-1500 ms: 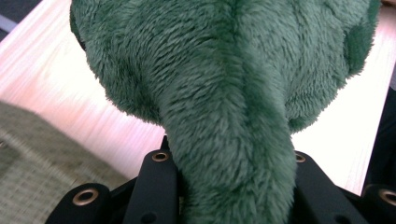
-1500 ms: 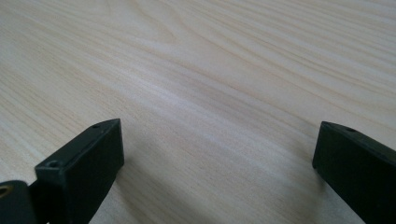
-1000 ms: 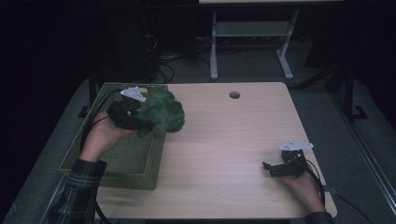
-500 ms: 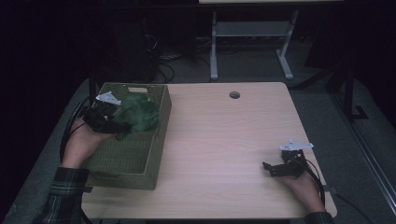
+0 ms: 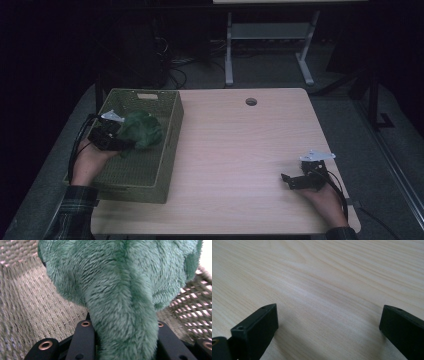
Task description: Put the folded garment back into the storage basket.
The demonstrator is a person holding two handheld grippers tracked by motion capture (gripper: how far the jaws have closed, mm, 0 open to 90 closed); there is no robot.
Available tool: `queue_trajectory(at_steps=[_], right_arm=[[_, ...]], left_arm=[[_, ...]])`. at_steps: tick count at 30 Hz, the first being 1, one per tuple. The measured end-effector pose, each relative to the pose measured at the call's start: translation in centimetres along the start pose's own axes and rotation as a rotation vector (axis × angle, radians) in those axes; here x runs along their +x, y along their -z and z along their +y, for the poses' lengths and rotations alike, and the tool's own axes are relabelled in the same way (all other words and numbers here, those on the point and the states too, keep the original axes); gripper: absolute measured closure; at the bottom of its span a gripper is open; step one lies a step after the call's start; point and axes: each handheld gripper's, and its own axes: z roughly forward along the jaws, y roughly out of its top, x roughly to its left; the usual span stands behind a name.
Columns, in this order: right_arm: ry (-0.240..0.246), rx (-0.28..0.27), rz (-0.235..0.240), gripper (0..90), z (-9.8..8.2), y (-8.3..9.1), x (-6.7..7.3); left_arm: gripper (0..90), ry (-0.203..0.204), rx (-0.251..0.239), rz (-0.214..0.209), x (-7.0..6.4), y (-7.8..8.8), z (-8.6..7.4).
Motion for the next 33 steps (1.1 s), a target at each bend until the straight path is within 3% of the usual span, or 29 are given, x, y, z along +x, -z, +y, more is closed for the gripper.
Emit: queue_trajectory(at_steps=[15,26,29,33], right_arm=[[-0.001,0.0,0.0,1.7,0.0,0.0,0.0],[-0.001,0.0,-0.001,1.7,0.0,0.0,0.0],[-0.002,0.0,-0.001,1.8,0.0,0.0,0.0],[-0.002,0.0,-0.001,1.7,0.0,0.0,0.0]], left_arm=[[68.4,0.016,0.041,-0.022,1.2,-3.9,-2.2],[66.1,0.011,0.101,-0.024,1.3,-5.2,-2.9],[61.2,0.02,0.1,-0.028,1.3,-5.3,-2.9],[46.6,0.036,0.114,-0.018,1.4,-5.6,-3.0]])
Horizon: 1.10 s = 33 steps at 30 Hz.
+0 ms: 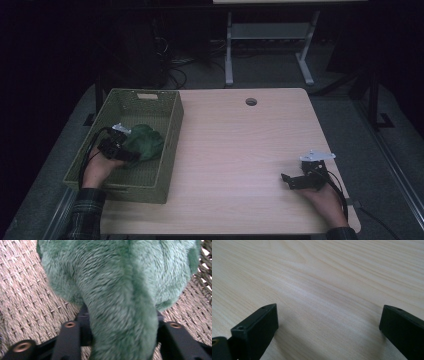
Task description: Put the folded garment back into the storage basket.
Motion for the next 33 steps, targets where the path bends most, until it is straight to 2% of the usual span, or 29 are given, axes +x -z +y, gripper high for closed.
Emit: queue_trajectory(at_steps=[6,9,17,24,33], right_arm=[[0.0,0.0,-0.001,1.7,0.0,0.0,0.0],[0.0,0.0,-0.001,1.7,0.0,0.0,0.0],[-0.003,0.0,-0.005,1.7,0.0,0.0,0.0],[-0.009,-0.001,-0.011,1.7,0.0,0.0,0.0],[-0.01,-0.001,-0.011,1.7,0.0,0.0,0.0]], left_arm=[[30.3,-0.028,-0.006,0.023,-0.2,-0.1,0.1],[25.1,-0.026,-0.031,0.018,-0.2,0.3,0.2],[22.7,-0.038,-0.092,0.025,-0.7,2.4,1.2],[17.8,-0.038,-0.161,0.005,-1.6,4.0,2.6],[14.1,-0.049,-0.244,-0.04,-3.8,4.7,4.5]])
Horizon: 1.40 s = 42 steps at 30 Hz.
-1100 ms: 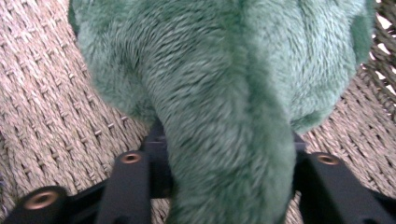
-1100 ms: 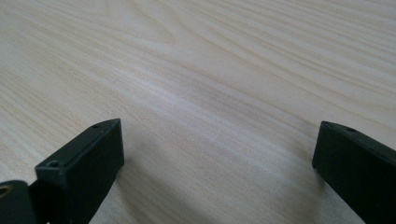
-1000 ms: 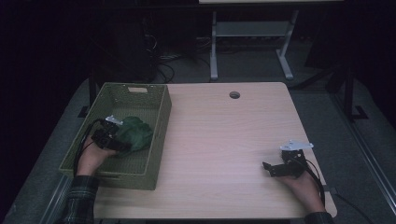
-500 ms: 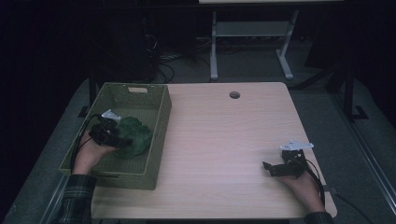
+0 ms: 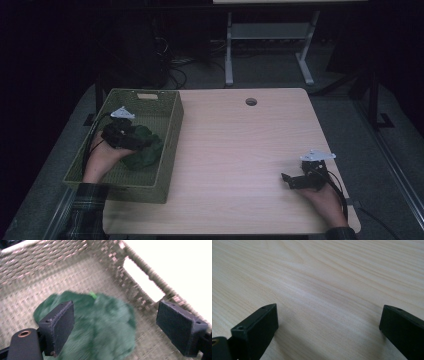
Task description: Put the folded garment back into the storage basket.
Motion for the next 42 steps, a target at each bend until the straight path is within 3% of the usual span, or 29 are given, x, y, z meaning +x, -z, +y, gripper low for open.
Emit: queue_trajectory(at_steps=[11,19,27,34,42], right_arm=[[-0.001,-0.001,-0.002,1.7,0.0,0.0,0.0],[-0.001,-0.001,-0.001,1.7,0.0,0.0,0.0],[-0.002,-0.001,-0.001,1.7,0.0,0.0,0.0],[-0.002,-0.001,-0.001,1.7,0.0,0.0,0.0],[-0.002,-0.001,-0.001,1.7,0.0,0.0,0.0]], left_arm=[[14.2,-0.045,-0.075,-0.05,-3.6,-0.3,2.2],[14.3,-0.077,-0.129,-0.098,-6.8,-1.7,3.9],[14.5,-0.107,-0.151,-0.145,-10.4,-3.6,5.0],[14.5,-0.135,-0.163,-0.167,-13.1,-5.6,5.3],[14.5,-0.157,-0.15,-0.188,-15.3,-8.4,4.4]])
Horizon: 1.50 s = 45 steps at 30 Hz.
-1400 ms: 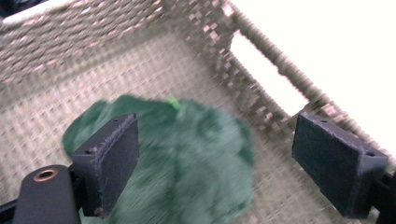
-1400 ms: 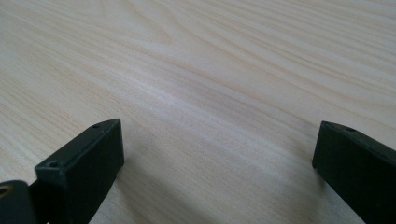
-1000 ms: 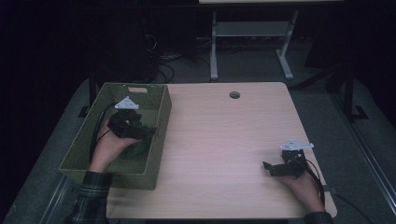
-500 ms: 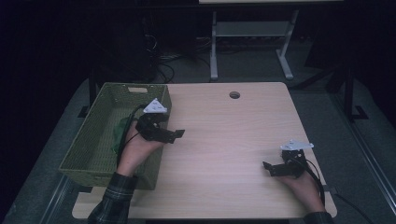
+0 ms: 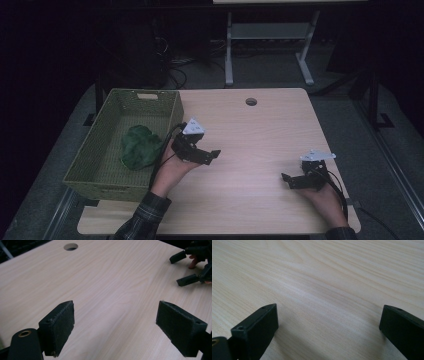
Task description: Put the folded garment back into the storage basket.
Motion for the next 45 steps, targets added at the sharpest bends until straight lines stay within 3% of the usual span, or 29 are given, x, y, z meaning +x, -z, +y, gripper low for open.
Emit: queue_trajectory(at_steps=[8,15,24,28,31,45], right_arm=[[0.001,0.001,0.0,1.7,0.0,0.0,0.0],[0.001,0.001,0.0,1.7,0.0,0.0,0.0],[0.001,0.0,0.0,1.7,0.0,0.0,0.0],[0.001,0.0,0.0,1.7,0.0,0.0,0.0],[0.001,0.0,0.0,1.7,0.0,0.0,0.0],[0.001,0.0,0.0,1.7,0.0,0.0,0.0]], left_arm=[[14.5,0.008,-0.002,0.007,-0.5,-2.3,-1.7],[14.4,-0.034,0.065,0.008,-0.9,-4.4,-3.5],[13.5,-0.046,0.122,-0.002,-0.9,-6.9,-5.9],[13.2,-0.057,0.13,0.002,-1.0,-7.5,-6.5],[12.7,-0.055,0.091,-0.01,-1.1,-7.6,-6.8],[12.9,-0.056,0.093,-0.026,-1.0,-7.7,-6.8]])
